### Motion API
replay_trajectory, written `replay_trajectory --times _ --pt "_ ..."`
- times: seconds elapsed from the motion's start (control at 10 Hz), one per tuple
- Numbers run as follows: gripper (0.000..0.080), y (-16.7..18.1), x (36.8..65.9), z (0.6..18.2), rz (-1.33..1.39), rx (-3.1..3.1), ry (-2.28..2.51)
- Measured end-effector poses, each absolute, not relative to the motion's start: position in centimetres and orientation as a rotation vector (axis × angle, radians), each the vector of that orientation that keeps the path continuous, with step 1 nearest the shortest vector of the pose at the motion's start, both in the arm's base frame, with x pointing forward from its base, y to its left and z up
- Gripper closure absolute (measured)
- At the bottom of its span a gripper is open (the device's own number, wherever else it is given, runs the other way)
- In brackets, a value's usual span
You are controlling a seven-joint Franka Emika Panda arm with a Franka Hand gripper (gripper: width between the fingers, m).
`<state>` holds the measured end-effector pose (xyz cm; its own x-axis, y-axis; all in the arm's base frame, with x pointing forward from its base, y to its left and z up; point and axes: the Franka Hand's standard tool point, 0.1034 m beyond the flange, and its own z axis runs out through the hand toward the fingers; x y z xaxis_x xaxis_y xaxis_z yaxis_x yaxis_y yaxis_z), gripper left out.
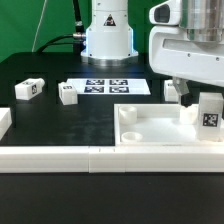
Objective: Assemble one leg
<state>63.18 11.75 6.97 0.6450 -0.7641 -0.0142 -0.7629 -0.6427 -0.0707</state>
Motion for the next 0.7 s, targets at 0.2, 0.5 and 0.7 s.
replay_trajectory --times 0.2,0.5,0.7 --pt "0.0150 11.66 63.16 6.92 -0.050 -2.969 0.871" --pt "0.0150 11.45 63.27 6.98 -0.073 -3.098 0.352" --pt "0.0178 11.38 63.26 6.98 -0.076 -3.126 0.173"
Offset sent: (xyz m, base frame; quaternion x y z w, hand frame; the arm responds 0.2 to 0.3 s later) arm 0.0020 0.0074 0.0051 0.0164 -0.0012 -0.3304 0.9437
